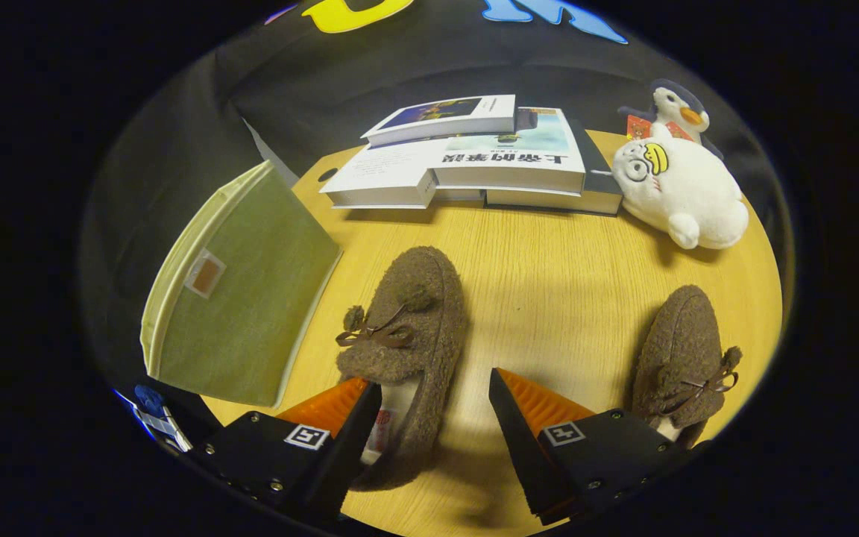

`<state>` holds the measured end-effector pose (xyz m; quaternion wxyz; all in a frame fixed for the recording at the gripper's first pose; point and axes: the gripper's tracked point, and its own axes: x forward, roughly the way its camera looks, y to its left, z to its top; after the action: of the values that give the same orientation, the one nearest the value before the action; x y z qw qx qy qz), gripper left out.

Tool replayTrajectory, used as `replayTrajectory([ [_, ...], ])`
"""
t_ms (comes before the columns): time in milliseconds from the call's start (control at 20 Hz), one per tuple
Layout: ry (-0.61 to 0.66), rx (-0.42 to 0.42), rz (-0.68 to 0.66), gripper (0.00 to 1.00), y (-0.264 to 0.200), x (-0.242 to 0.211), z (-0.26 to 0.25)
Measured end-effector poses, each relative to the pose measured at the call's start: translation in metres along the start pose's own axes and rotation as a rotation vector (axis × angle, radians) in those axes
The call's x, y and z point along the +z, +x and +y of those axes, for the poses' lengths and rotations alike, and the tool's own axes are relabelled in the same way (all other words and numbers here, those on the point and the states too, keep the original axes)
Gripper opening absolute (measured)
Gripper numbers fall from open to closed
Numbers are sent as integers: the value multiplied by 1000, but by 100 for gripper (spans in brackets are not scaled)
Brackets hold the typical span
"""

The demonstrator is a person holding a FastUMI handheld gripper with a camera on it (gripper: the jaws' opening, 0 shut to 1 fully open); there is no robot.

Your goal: Open the storage box then place both shoes into the box .Put the left shoe in first, then the right shoe, with the right side of both shoes facing outward in a uniform manner.

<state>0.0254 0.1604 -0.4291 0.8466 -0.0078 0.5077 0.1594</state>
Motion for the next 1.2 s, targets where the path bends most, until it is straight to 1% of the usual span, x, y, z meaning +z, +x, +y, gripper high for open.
replayTrajectory([
  [50,0,-18,14,85,5,0,-3],
  [150,4,-15,36,79,17,1,2],
  [200,3,-7,41,72,18,2,5],
  [250,0,-6,47,47,21,2,8],
  [300,-17,-8,51,38,21,3,7],
  [350,-23,-33,47,29,11,9,3],
  [400,-13,-36,50,6,18,6,5],
  [450,-8,-47,56,5,21,10,4],
  [500,-13,-49,57,0,15,13,4],
  [650,-29,-53,37,0,1,23,7],
  [900,-18,-45,21,0,-30,39,21],
  [1200,27,-8,-4,0,-69,66,47],
])
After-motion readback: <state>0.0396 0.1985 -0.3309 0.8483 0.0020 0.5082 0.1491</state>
